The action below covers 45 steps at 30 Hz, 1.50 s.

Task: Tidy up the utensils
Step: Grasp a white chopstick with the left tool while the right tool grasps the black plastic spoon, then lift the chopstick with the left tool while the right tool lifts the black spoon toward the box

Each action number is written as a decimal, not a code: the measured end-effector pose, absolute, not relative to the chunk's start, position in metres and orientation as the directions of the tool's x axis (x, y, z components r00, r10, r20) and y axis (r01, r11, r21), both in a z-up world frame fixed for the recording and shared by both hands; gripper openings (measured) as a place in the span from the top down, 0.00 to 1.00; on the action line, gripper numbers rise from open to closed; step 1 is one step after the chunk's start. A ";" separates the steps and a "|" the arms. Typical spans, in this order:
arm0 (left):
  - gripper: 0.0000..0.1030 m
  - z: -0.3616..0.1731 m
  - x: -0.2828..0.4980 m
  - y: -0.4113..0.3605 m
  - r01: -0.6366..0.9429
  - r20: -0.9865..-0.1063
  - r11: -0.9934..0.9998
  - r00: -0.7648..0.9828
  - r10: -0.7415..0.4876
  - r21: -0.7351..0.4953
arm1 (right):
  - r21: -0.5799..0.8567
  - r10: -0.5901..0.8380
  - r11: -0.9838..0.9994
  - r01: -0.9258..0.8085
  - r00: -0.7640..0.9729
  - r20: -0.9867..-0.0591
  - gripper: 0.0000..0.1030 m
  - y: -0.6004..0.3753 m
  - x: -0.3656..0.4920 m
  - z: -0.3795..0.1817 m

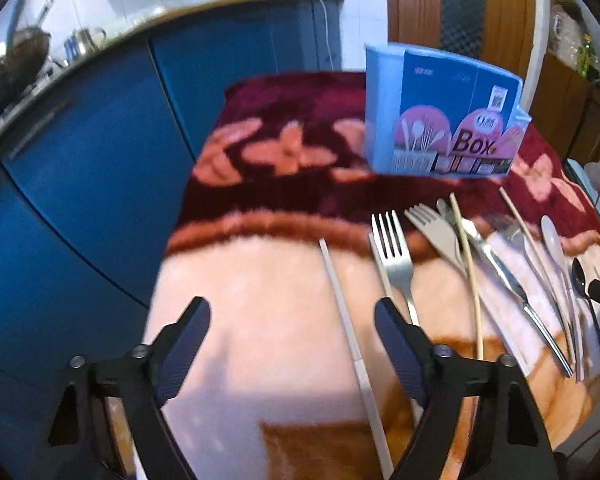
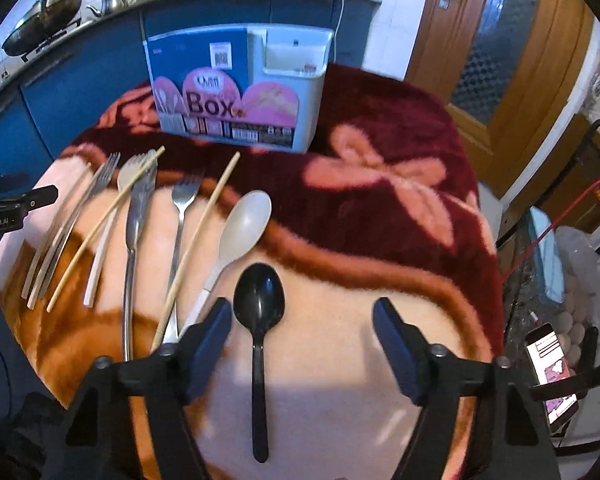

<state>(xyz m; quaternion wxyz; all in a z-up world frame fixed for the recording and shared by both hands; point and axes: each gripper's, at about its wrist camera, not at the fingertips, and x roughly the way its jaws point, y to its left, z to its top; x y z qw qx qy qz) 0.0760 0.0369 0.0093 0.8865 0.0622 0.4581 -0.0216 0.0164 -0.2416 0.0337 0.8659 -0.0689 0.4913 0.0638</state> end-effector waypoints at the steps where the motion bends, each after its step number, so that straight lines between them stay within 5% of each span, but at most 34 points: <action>1: 0.28 0.006 0.079 0.038 0.097 -0.833 0.993 0.553 0.000 0.064 | -0.045 0.051 0.983 -0.180 0.495 -0.867 0.36 -0.243 0.018 0.033; 5: 0.51 -0.007 0.088 0.042 0.102 -0.890 0.993 0.443 -0.105 -0.067 | -0.002 0.085 0.981 -0.194 0.440 -0.894 0.45 -0.244 0.026 0.029; 11: 0.67 -0.010 0.095 0.036 0.125 -0.908 0.988 0.397 -0.134 -0.091 | 0.010 0.096 0.975 -0.222 0.381 -0.920 0.58 -0.239 0.036 0.023; 18: 0.71 -0.011 0.101 0.028 0.151 -0.934 0.983 0.326 -0.149 -0.104 | 0.008 0.094 0.974 -0.227 0.371 -0.924 0.70 -0.236 0.039 0.022; 22: 0.71 -0.010 0.099 0.023 0.176 -0.938 0.976 0.299 -0.177 -0.128 | 0.010 0.095 0.975 -0.222 0.375 -0.922 0.87 -0.238 0.039 0.022; 26: 0.91 -0.010 0.101 0.027 0.159 -0.929 0.974 0.310 -0.204 -0.161 | 0.028 0.115 0.976 -0.217 0.399 -0.910 0.94 -0.239 0.037 0.023; 29: 0.92 -0.010 0.099 0.032 0.141 -0.917 0.970 0.322 -0.236 -0.200 | 0.064 0.152 0.975 -0.212 0.429 -0.890 0.96 -0.241 0.033 0.025; 40: 0.95 0.022 0.076 0.020 0.200 -0.829 0.963 0.496 -0.258 -0.179 | 0.132 0.236 0.962 -0.237 0.491 -0.839 0.95 -0.245 0.018 0.039; 44: 0.95 0.032 0.070 0.021 0.214 -0.801 0.960 0.535 -0.271 -0.182 | 0.173 0.261 0.959 -0.225 0.464 -0.846 0.67 -0.250 0.023 0.035; 45: 0.95 0.033 0.070 0.021 0.214 -0.795 0.959 0.540 -0.275 -0.186 | 0.177 0.264 0.958 -0.224 0.462 -0.847 0.66 -0.251 0.022 0.035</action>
